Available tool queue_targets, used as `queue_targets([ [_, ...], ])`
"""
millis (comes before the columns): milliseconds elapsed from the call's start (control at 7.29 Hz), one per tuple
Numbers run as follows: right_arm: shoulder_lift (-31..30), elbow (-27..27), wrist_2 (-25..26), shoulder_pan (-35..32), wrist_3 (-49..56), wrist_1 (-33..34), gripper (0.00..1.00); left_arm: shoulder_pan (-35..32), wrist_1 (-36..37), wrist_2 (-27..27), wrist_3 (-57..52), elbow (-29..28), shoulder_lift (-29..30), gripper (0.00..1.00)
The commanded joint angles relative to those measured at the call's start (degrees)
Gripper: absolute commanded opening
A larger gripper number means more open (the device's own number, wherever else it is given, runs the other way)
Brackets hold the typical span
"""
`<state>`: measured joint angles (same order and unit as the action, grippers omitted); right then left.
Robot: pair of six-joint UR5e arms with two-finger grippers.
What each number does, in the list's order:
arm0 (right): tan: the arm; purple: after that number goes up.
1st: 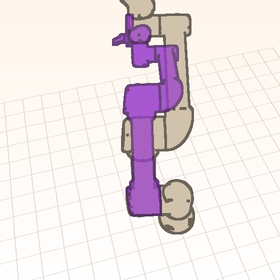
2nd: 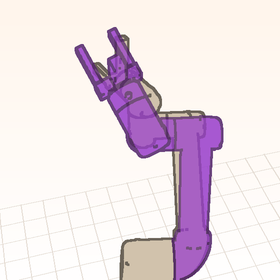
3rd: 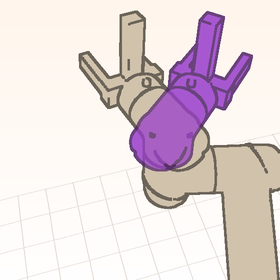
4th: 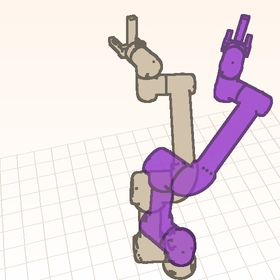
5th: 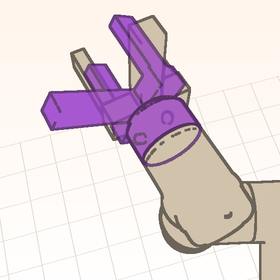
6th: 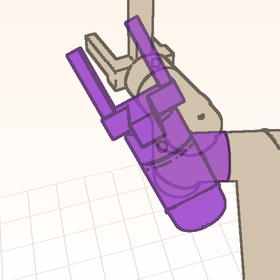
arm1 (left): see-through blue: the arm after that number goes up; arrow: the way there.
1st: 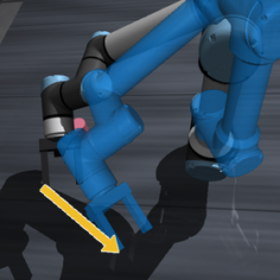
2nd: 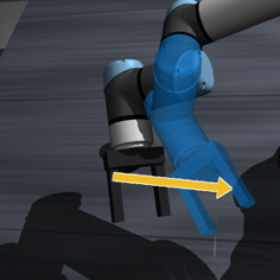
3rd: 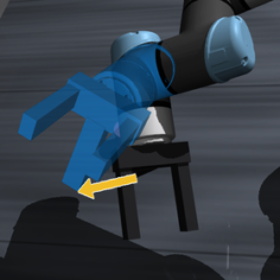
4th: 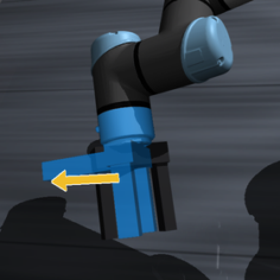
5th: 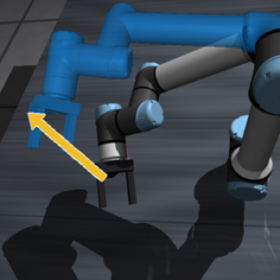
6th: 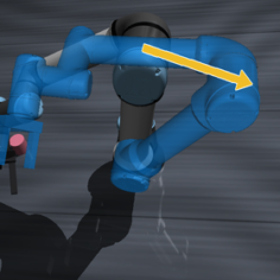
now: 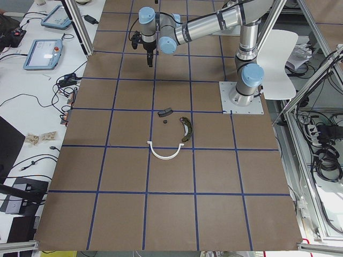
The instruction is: Place bearing gear from tray to pile
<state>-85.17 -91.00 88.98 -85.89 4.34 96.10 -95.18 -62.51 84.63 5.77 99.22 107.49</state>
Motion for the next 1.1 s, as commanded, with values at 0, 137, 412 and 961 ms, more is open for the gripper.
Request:
queue_targets([
  [0,-3.9,2.3,1.0,2.6,-3.2,-6.3,1.00,-10.2,5.3,-0.8,6.9,-4.4,6.6,0.96],
  [137,-4.5,3.5,0.7,2.5,-5.2,-6.5,1.00,-13.7,5.3,-0.6,8.2,-6.4,9.5,0.96],
  [412,-4.1,5.9,0.8,2.4,-5.6,-6.9,1.00,-17.5,5.9,0.2,14.2,-6.5,13.5,0.96],
  [961,0.9,9.8,0.8,-5.5,-16.3,-7.6,1.00,-18.8,6.9,4.2,20.8,-7.3,17.0,0.91],
])
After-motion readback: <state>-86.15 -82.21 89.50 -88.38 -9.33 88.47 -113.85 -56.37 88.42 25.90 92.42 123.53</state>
